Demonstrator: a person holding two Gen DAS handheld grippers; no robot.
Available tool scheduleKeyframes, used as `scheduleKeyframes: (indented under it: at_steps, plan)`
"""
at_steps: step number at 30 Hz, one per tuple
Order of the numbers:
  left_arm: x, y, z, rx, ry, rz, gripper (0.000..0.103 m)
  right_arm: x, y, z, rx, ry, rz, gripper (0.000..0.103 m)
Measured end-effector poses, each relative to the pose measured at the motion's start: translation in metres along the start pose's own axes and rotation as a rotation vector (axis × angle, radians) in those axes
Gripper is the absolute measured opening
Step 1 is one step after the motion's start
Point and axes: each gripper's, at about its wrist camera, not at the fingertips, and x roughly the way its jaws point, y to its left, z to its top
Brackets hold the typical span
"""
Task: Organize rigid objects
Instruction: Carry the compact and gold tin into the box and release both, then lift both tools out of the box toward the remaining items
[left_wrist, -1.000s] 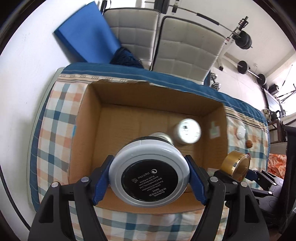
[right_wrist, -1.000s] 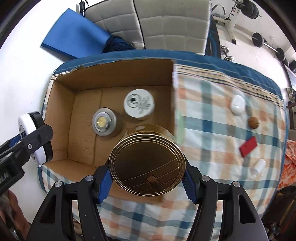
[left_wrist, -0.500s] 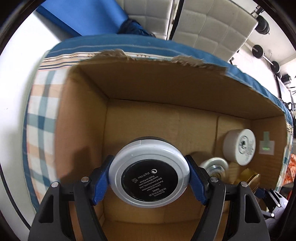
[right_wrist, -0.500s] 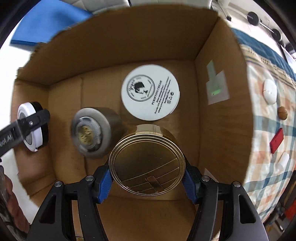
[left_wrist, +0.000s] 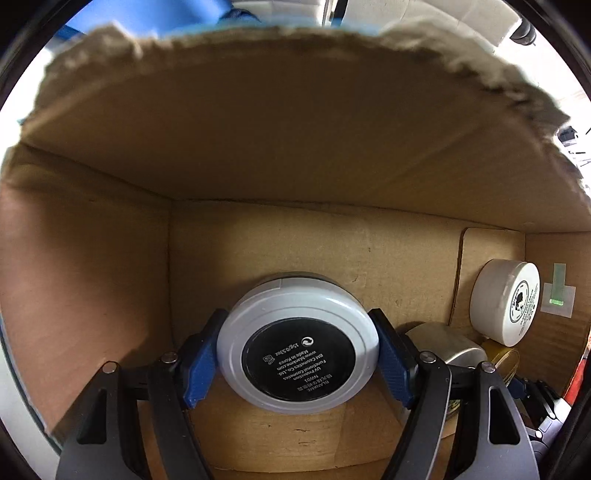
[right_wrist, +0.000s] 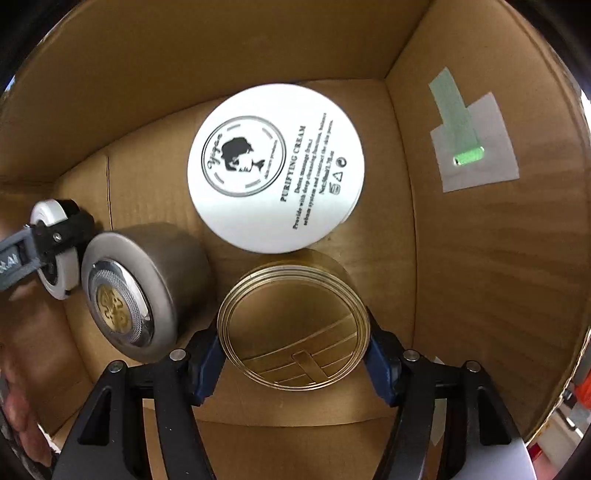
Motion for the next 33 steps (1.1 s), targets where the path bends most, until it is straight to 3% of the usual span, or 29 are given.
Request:
scheduleKeyframes:
  at_steps: [5,11,14,15,16,20,22,33]
  plan:
    - [-0.005,0.004,-0.002,-0.033,0.026,-0.04,0.075,-0.005,0.0,0.003,0.003,0.019,0.007,0.071]
    - [-0.031,0.004,-0.011,-0.045,-0.009,-0.074,0.084,-0.022,0.002,-0.003,0.0,0.014,0.018,0.081]
    - [-0.048,0.0,-0.021,-0.041,-0.04,-0.066,0.094,-0.036,0.006,-0.01,-0.018,0.0,0.03,0.089]
    - [-0.056,-0.001,-0.025,-0.038,-0.054,-0.059,0.103,-0.041,0.008,-0.012,-0.023,-0.008,0.024,0.099]
    - [-0.062,-0.003,-0.03,-0.035,-0.066,-0.054,0.103,-0.048,0.01,-0.015,-0.034,-0.032,0.013,0.103]
    - [-0.09,0.001,-0.051,-0.029,-0.127,-0.046,0.103,-0.073,0.014,-0.026,-0.067,-0.085,-0.004,0.103]
    - [-0.106,-0.005,-0.045,-0.023,-0.149,-0.049,0.103,-0.082,0.016,-0.036,-0.077,-0.104,-0.009,0.103]
    - [-0.166,-0.001,-0.12,0.013,-0.27,-0.012,0.103,-0.132,0.009,-0.1,-0.134,-0.185,0.009,0.103]
